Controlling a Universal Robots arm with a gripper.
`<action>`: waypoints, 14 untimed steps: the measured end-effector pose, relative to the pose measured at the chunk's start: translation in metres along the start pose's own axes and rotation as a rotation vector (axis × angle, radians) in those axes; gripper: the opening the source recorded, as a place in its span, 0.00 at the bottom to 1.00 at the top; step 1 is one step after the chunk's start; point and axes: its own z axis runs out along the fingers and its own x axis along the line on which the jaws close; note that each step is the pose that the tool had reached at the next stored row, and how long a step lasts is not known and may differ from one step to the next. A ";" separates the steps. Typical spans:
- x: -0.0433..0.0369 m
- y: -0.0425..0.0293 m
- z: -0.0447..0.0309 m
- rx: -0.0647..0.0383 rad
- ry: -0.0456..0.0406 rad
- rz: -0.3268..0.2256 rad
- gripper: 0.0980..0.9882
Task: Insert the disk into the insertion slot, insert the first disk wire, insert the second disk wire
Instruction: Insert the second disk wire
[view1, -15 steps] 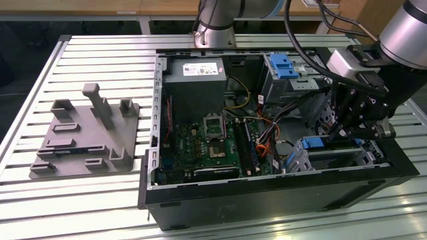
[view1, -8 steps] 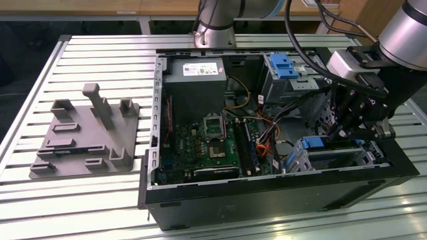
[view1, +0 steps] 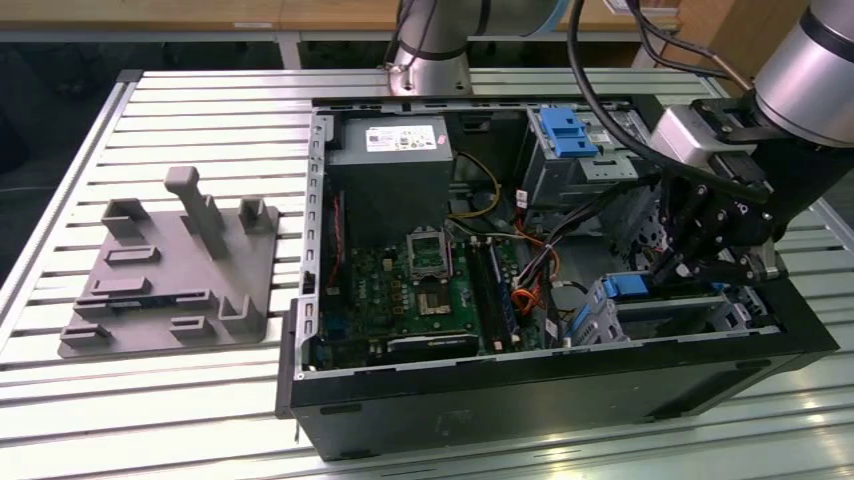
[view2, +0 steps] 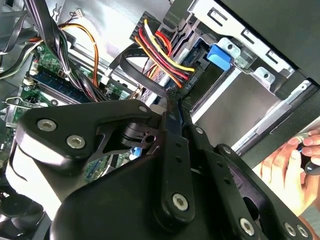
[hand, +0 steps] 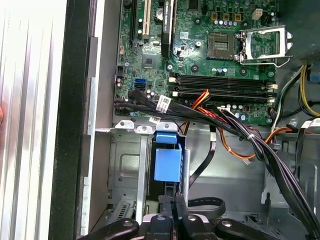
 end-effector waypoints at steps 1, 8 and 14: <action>0.0000 0.0000 0.0000 0.000 0.0001 0.000 0.07; -0.0002 0.0010 -0.0197 0.000 -0.0001 0.000 0.21; -0.0023 0.0021 -0.0470 0.001 -0.0002 0.007 0.21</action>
